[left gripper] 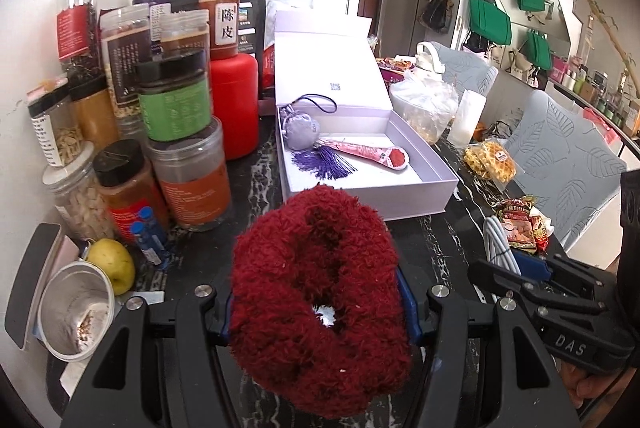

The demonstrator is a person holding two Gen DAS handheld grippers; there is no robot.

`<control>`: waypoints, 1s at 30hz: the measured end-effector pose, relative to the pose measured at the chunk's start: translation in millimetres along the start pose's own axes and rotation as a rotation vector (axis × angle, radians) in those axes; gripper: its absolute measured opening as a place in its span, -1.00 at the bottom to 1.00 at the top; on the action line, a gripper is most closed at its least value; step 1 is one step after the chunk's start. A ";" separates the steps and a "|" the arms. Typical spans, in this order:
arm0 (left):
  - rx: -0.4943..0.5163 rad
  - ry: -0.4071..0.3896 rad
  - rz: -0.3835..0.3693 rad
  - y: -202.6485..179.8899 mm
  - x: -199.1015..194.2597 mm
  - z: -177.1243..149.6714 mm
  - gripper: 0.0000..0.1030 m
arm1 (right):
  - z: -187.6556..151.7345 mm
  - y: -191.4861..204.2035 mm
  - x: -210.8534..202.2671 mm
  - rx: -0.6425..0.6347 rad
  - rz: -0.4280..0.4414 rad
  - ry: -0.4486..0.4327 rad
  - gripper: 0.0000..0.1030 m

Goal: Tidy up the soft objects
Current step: 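Carry the red ring with the left tool while the right tool carries the cable toward the white box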

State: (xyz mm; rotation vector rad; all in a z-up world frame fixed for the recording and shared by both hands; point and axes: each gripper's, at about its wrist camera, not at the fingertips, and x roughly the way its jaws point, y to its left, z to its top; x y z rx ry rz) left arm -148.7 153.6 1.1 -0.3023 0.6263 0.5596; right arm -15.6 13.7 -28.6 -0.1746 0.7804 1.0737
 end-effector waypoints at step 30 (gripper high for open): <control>0.077 -0.181 -0.082 -4.2 4.3 98.5 0.16 | 63.7 23.3 -15.6 -0.065 -0.057 -0.165 -0.21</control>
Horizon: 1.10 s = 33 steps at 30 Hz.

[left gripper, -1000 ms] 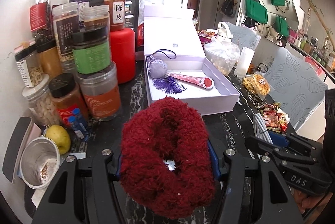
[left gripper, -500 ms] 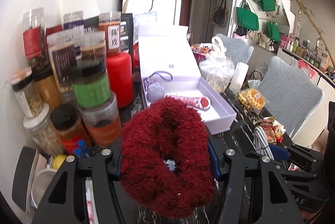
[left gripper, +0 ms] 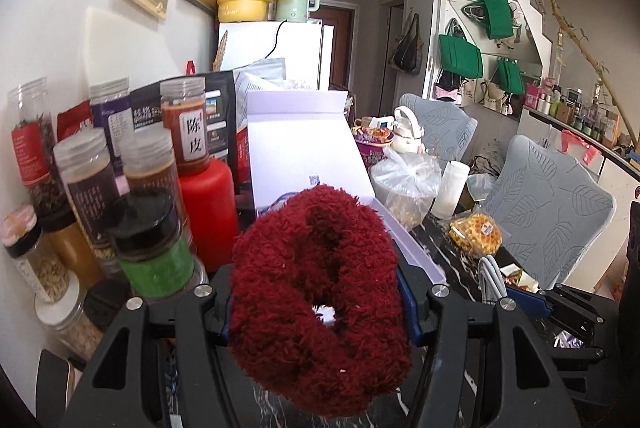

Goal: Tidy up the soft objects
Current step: 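Carry the red ring with the left tool while the right tool carries the cable toward the white box, then release the red ring into the white box while the right tool releases the cable beside it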

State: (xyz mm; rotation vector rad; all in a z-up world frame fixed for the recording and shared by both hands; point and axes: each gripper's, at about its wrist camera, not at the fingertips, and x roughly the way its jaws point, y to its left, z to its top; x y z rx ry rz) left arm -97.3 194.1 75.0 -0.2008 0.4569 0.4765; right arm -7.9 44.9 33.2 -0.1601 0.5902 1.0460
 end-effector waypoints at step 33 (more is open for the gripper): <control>0.030 -0.052 0.024 -7.0 129.0 86.3 0.16 | 119.3 -62.0 92.1 -0.055 -0.026 -0.102 -0.21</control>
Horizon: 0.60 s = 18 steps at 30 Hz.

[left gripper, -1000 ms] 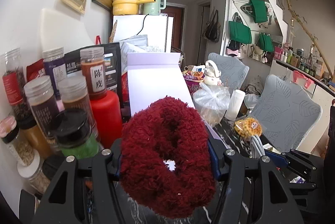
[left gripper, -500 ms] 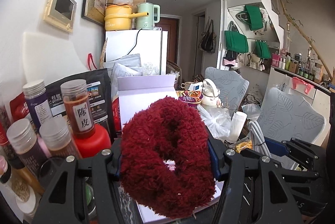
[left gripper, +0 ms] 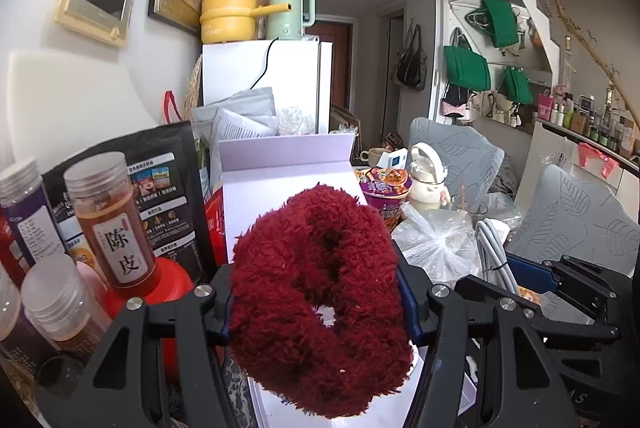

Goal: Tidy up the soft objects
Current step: 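Release the red ring into the white box while the right tool releases the cable beside it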

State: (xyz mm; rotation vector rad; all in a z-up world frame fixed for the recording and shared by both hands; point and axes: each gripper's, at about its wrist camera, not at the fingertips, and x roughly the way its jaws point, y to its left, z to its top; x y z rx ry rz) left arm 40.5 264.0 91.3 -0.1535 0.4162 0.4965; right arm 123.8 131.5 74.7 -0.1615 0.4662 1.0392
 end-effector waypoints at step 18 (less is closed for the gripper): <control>0.041 0.147 0.074 1.7 63.3 -17.4 0.46 | -19.6 -18.0 61.0 0.005 -0.042 0.131 -0.18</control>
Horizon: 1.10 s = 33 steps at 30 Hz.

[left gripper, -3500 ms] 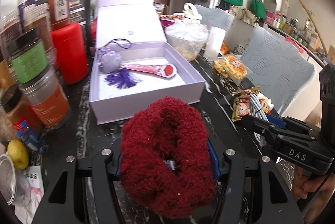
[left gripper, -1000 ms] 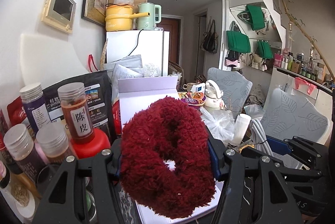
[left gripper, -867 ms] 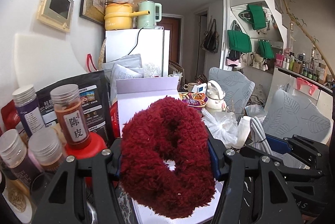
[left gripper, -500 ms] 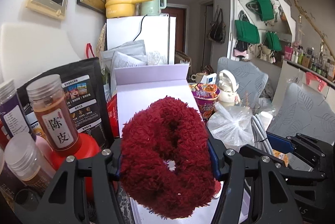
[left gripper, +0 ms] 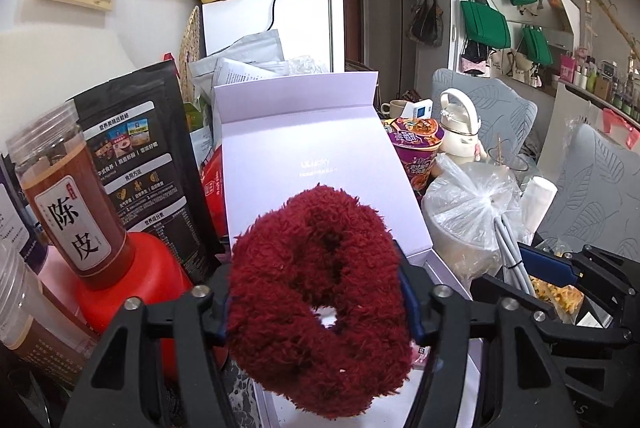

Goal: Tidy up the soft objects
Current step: 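Release the red ring into the white box while the right tool releases the cable beside it, then withdraw both tools from the white box back over the table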

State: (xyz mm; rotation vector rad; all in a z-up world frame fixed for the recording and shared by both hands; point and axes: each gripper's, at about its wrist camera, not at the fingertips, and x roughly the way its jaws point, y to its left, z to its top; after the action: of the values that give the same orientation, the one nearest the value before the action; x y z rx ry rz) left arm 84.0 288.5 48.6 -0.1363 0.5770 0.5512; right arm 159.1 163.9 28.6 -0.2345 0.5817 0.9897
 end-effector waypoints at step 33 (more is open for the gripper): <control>-0.011 -0.047 0.044 3.9 -40.5 9.0 0.96 | 8.2 9.6 -30.3 -0.013 -0.068 -0.031 0.39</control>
State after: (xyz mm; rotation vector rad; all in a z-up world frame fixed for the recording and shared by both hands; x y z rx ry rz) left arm 58.0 275.9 78.6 -0.1209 0.5322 0.5989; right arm 141.4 151.0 53.1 -0.2481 0.5359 0.9300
